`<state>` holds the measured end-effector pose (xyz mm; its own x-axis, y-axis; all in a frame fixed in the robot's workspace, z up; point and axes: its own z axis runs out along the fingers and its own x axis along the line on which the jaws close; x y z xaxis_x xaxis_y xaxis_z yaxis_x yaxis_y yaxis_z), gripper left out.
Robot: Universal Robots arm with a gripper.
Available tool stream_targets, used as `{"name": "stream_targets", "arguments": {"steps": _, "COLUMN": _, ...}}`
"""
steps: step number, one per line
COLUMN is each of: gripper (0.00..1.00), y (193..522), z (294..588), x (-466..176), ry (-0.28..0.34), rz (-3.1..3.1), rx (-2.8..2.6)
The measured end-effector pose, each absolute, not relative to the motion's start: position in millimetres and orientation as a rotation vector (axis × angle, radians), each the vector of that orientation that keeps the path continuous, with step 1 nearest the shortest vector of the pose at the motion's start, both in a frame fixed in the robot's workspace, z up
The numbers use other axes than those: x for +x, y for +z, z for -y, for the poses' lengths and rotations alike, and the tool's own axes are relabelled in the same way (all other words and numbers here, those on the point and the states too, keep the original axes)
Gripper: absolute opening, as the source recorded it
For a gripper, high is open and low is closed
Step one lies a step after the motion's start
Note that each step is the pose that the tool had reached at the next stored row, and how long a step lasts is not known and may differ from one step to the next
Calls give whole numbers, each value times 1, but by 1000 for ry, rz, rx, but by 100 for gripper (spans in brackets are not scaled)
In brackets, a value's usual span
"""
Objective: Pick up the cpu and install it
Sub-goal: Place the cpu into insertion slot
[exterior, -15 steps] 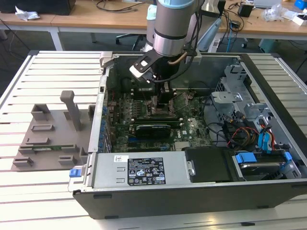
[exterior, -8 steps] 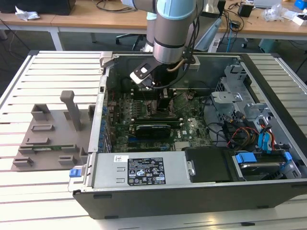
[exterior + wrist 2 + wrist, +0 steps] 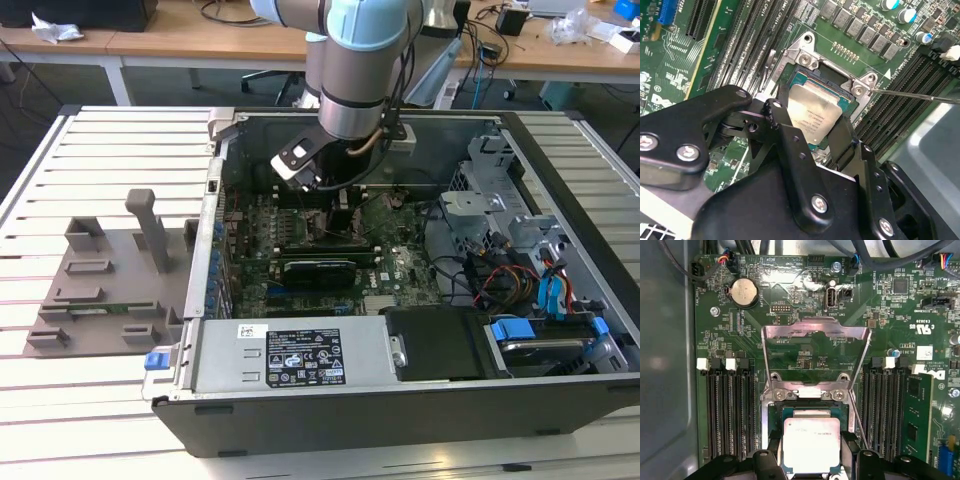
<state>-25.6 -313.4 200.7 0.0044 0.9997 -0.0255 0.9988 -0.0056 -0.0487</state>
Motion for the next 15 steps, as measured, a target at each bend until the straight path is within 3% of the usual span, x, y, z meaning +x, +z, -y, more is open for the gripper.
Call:
{"name": "stream_targets", "arguments": {"steps": 7, "gripper": 55, "y": 198, "z": 313, "x": -26, "ry": 82, "rz": 2203, "rx": -2214}}
{"name": "stream_targets", "arguments": {"steps": 9, "gripper": 62, "y": 198, "z": 313, "x": -26, "ry": 84, "rz": 2207, "rx": -2213}}
{"name": "stream_targets", "arguments": {"steps": 11, "gripper": 54, "y": 200, "z": 313, "x": -26, "ry": 80, "rz": 2206, "rx": -2211}}
{"name": "stream_targets", "arguments": {"steps": 15, "gripper": 54, "y": 202, "z": 313, "x": -27, "ry": 82, "rz": 2258, "rx": -2160}}
